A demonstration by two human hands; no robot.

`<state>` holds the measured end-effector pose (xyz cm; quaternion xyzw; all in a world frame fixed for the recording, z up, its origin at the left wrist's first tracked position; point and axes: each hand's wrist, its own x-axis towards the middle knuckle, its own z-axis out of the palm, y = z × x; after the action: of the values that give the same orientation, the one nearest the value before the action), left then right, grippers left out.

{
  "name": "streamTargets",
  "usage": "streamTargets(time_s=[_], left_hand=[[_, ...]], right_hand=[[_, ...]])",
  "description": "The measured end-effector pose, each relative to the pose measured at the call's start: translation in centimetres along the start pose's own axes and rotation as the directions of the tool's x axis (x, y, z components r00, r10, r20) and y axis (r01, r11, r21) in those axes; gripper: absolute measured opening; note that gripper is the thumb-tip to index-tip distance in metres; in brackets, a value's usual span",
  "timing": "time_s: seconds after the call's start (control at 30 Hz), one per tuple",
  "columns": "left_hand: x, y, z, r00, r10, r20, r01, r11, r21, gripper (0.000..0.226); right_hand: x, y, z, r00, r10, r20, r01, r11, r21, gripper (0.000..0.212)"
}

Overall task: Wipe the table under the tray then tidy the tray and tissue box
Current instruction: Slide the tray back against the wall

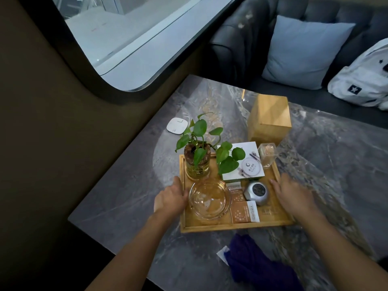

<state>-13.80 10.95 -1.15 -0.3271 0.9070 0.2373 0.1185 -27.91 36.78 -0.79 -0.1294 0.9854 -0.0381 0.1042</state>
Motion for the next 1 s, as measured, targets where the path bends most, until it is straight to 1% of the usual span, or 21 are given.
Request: streamTargets(time_s=[0.1,0.23,0.3,0.37,0.47,0.57,0.67,0.77,0.83,0.9,1.0], left_hand=[[0.2,0.4,0.2,1.000,-0.003,-0.007,0.003,0.999,0.036,0.030],[0.4,0.5,0.5,0.999,0.018,-0.030,-0.017,0.999,0.038,0.020],[0.5,0.4,0.6,0.998,0.032,-0.046,-0.030,0.998,0.050,0.018],[0.7,0.3,0.8,0.997,0.044,-0.059,-0.039,0.997,0.070,0.021],[0.8,0.1,1.0,0.997,0.052,-0.059,-0.049,0.997,0.052,0.019],[0.5,-0.6,1.2,0.995,0.064,-0.082,-0.059,0.996,0.063,0.023],[-0.2,-1.8,1.1,0.993,0.068,-0.101,-0.058,0.993,0.100,0.029],[-1.1,-3.3,0.4,0.993,0.007,-0.120,0.004,0.996,0.085,0.031],[-1.8,-4.3,-0.2,0.991,-0.038,-0.127,0.050,0.994,0.093,0.036],[-2.9,-5.4,-0.7,0.988,-0.076,-0.137,0.087,0.993,0.075,0.037],[-4.8,-6.9,-1.3,0.970,-0.170,-0.174,0.169,0.985,-0.019,0.029]], right_hand=[[0.5,-0.2,0.3,1.000,-0.026,0.010,0.026,0.999,-0.021,0.036],[1.1,-0.3,0.4,0.999,-0.010,0.038,0.011,1.000,-0.022,0.036],[1.3,-0.2,0.4,0.998,0.000,0.057,0.001,1.000,-0.015,0.036],[1.5,-0.1,0.5,0.997,0.004,0.077,-0.003,1.000,-0.015,0.037],[1.6,0.0,0.8,0.997,0.014,0.072,-0.015,1.000,0.014,0.037],[1.7,-0.3,0.7,0.999,-0.007,0.049,0.007,1.000,-0.001,0.037],[1.9,-1.2,0.8,0.999,-0.041,0.033,0.040,0.999,0.024,0.036],[2.7,-2.6,1.1,0.996,-0.086,0.029,0.085,0.996,0.037,0.033],[3.2,-4.0,1.2,0.991,-0.131,0.017,0.130,0.991,0.010,0.032],[3.7,-5.8,1.3,0.975,-0.222,0.000,0.221,0.973,-0.061,0.032],[4.2,-8.9,1.1,0.932,-0.361,0.023,0.361,0.924,-0.127,0.033]])
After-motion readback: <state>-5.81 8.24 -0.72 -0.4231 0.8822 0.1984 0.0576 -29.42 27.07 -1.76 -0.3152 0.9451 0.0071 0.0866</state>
